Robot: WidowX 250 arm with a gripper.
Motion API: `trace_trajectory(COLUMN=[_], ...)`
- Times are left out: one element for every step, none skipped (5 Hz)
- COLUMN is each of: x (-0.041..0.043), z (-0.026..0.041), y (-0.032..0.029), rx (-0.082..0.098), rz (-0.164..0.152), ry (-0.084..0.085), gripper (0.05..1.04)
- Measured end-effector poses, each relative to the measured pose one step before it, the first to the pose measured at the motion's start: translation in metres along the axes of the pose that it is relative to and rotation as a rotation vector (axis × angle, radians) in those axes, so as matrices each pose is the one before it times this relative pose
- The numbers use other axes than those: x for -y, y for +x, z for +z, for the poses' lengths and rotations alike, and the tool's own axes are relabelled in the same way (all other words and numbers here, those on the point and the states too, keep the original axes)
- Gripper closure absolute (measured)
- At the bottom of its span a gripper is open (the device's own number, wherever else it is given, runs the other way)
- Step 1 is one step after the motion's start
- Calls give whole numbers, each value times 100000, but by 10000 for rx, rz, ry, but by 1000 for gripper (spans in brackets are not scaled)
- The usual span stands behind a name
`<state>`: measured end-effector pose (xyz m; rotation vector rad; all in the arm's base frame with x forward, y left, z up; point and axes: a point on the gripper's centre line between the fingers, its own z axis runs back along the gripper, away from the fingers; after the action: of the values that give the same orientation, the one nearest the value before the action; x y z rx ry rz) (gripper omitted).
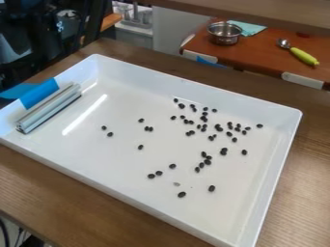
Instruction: Sweep into pile
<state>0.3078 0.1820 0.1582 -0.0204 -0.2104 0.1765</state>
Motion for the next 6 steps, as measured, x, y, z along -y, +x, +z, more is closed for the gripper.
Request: trace_trajectory(x=[119, -165, 70, -142, -298, -93], z=[-1659, -363, -315, -942, -507, -719], y=[-796, 311, 339, -483, 73, -246], rx=[-492, 257, 69, -119, 120, 82], rz=[84, 63, 19, 71, 122, 27], ry=[-205, 169, 153, 271, 361, 224], gripper=[82, 82, 82, 82, 82, 82])
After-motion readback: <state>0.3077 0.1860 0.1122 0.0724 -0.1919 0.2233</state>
